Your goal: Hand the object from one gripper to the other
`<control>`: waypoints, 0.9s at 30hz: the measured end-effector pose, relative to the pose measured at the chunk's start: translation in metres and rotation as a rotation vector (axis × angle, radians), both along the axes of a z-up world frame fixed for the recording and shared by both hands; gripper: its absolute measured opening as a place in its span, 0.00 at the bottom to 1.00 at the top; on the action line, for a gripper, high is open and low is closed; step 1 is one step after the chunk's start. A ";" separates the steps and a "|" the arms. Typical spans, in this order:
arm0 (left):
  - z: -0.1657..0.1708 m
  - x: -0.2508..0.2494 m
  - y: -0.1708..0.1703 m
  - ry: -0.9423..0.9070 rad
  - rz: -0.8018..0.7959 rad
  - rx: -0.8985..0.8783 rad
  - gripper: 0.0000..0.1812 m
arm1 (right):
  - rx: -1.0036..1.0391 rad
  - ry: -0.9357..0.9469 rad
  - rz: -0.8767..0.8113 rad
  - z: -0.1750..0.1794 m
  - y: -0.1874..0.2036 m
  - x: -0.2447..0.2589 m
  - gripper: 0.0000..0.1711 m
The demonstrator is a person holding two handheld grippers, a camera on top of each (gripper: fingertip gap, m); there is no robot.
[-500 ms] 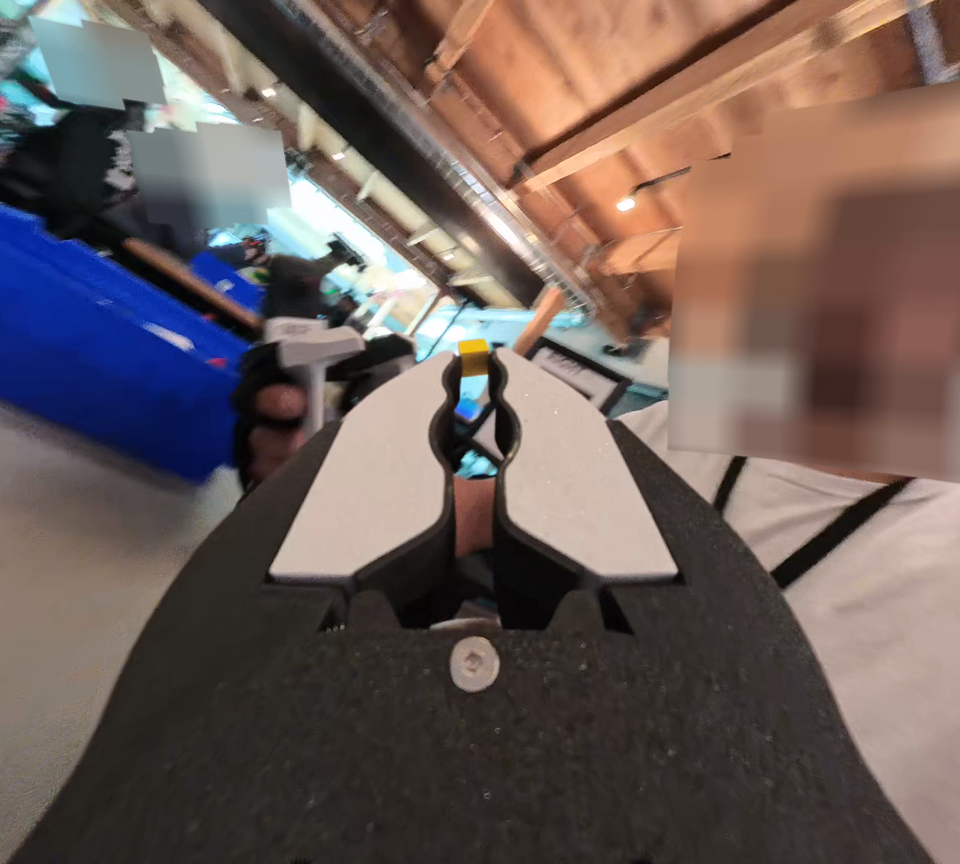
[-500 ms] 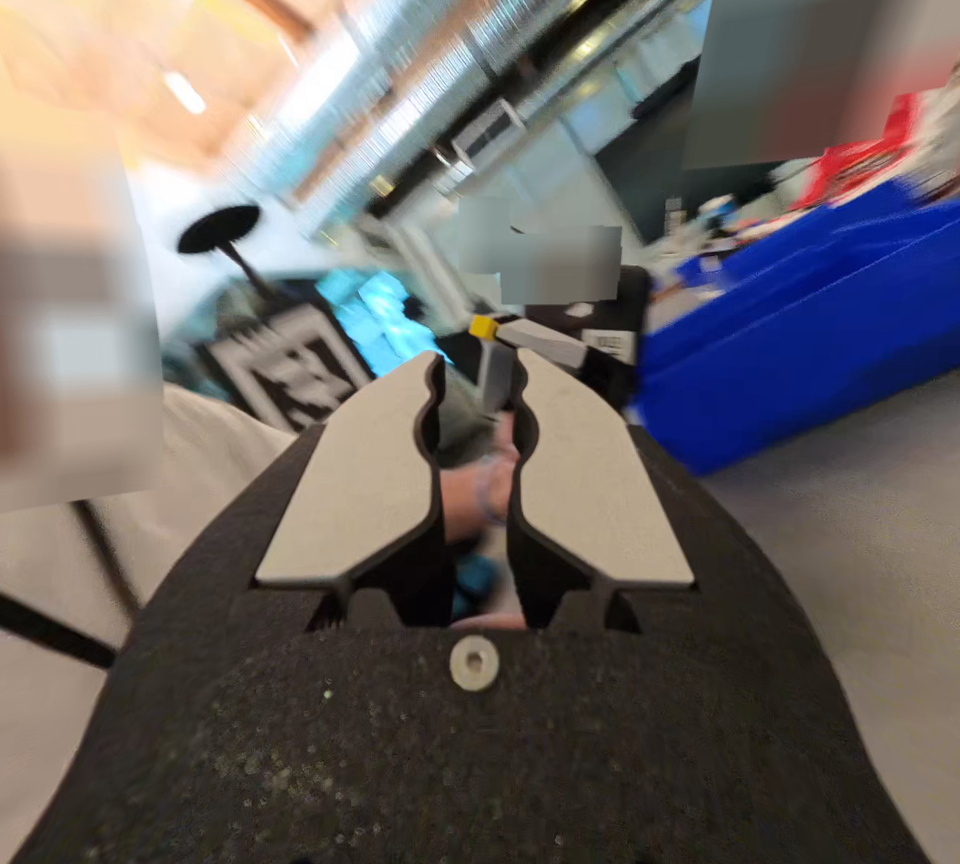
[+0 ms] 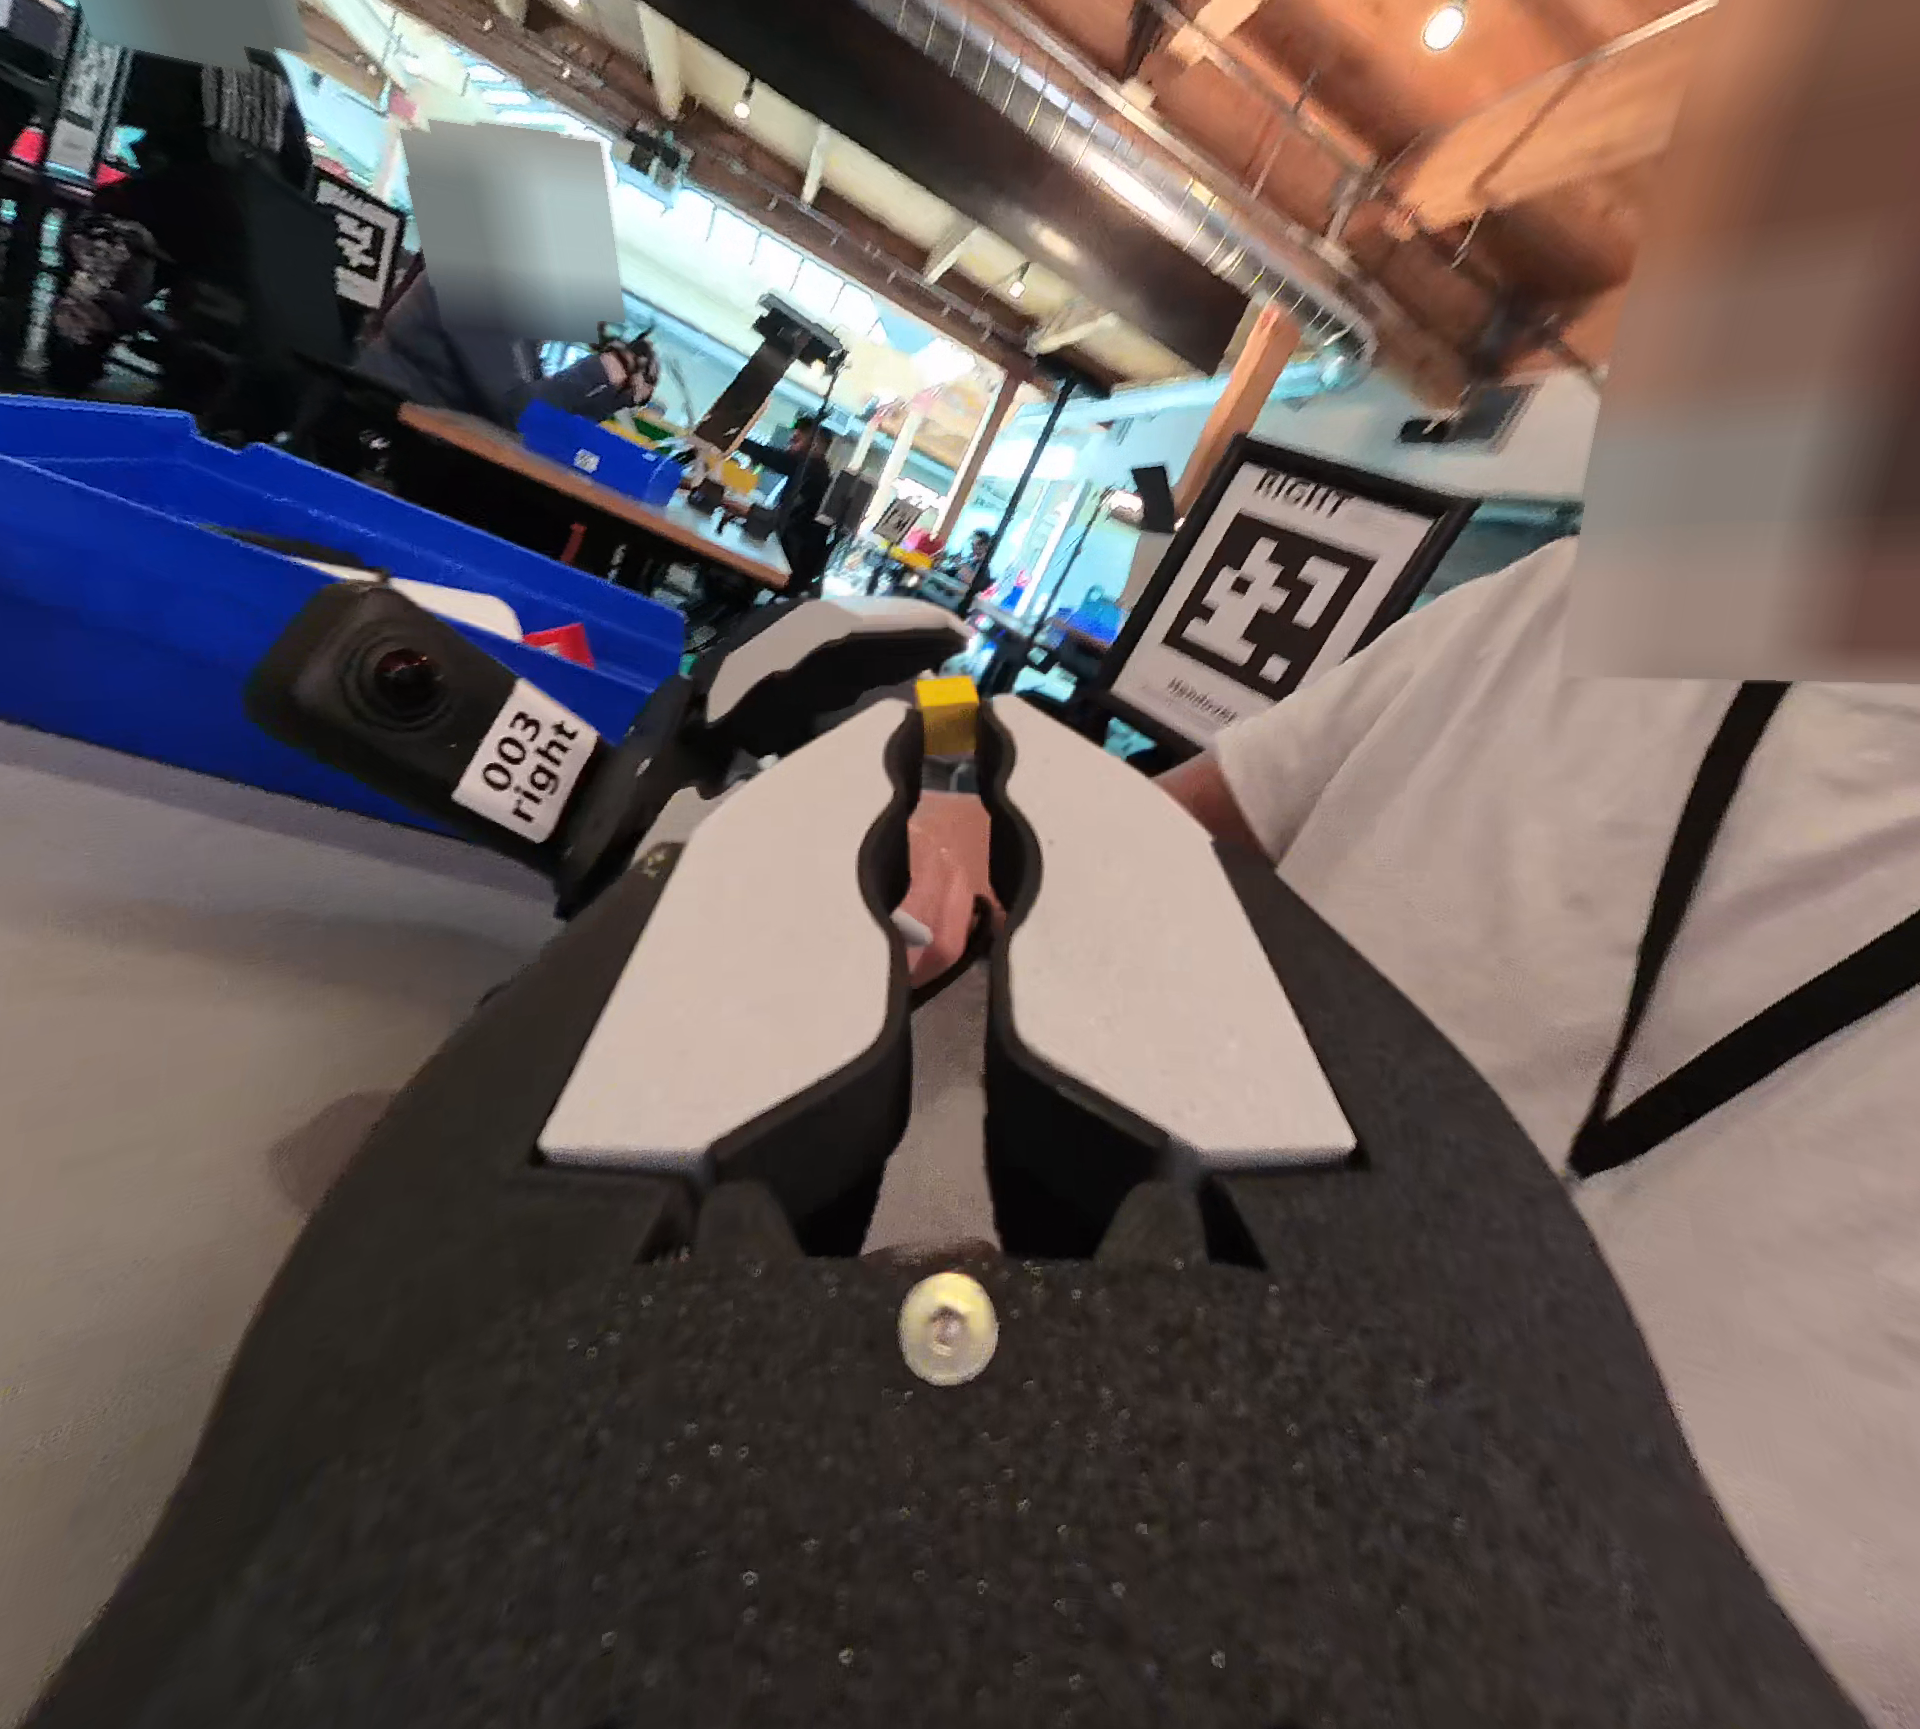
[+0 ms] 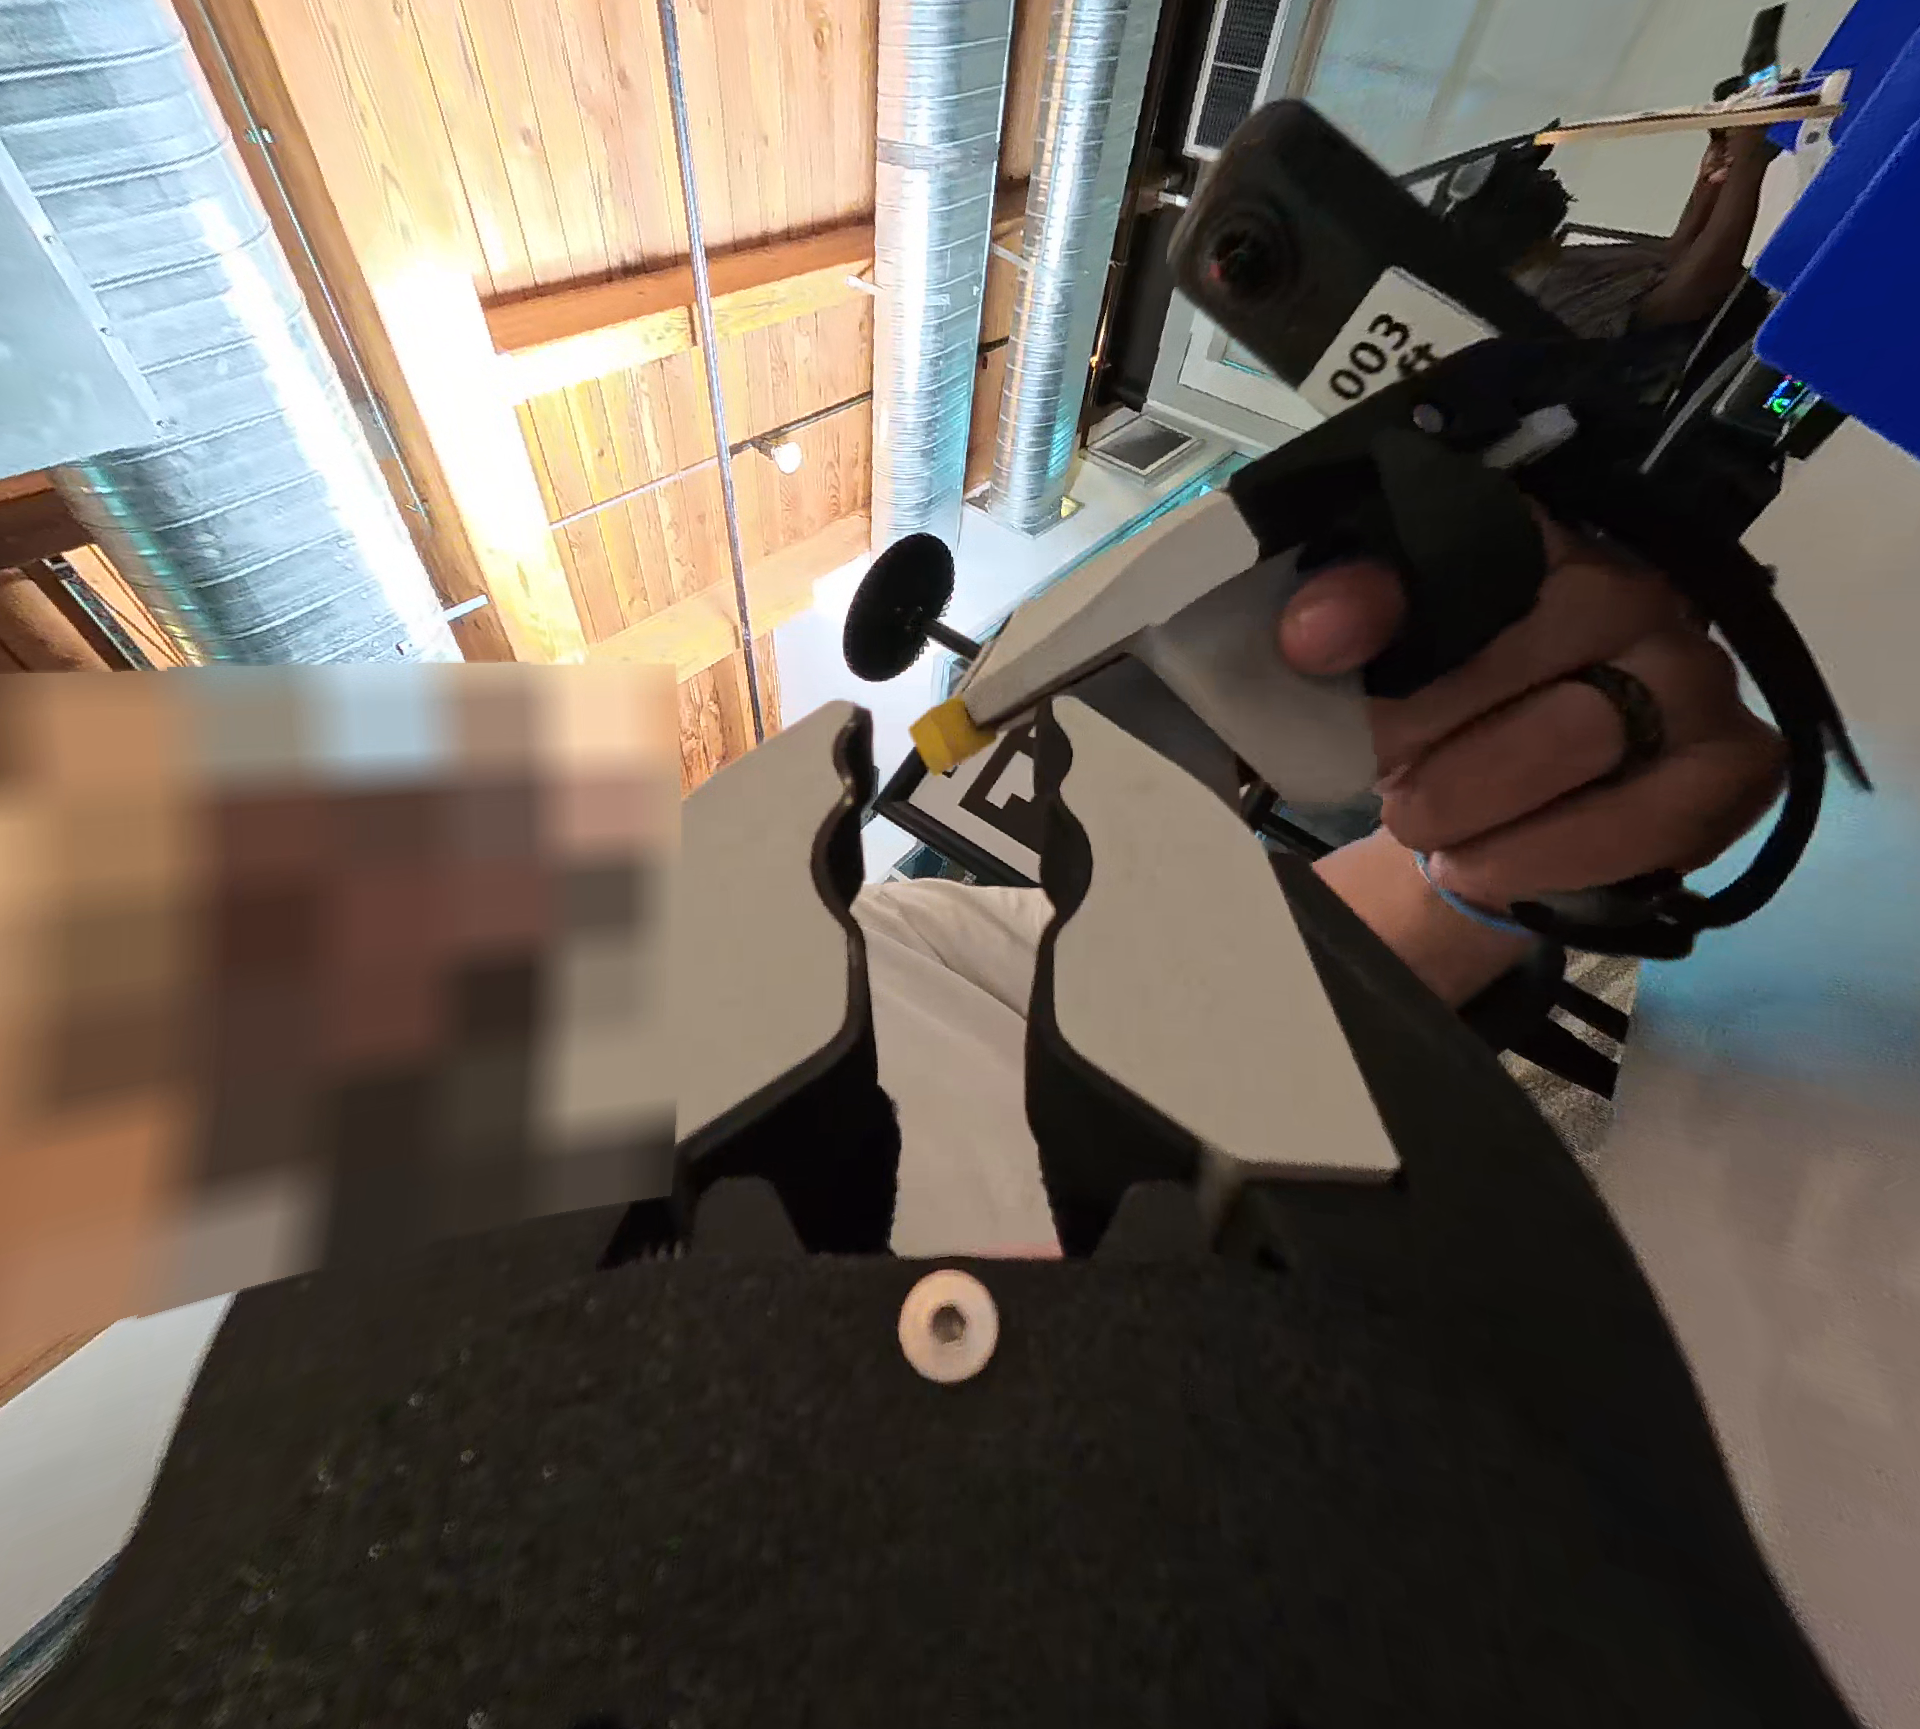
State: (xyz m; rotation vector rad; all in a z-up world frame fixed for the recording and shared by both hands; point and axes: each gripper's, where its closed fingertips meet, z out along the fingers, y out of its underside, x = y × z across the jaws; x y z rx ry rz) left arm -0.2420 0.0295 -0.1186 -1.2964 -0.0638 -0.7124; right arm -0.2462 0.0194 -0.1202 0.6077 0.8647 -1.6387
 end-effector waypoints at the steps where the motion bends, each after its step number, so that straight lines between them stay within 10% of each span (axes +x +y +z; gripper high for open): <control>1: -0.002 0.000 0.001 0.029 0.013 -0.014 0.05 | 0.004 -0.001 0.003 -0.002 0.000 0.000 0.16; 19: -0.026 -0.019 0.006 0.245 0.247 -0.187 0.09 | 0.114 0.002 -0.072 -0.027 0.006 -0.016 0.08; 27: -0.065 -0.051 0.007 0.330 0.471 -0.499 0.17 | 0.816 0.714 -0.698 -0.066 0.049 -0.067 0.08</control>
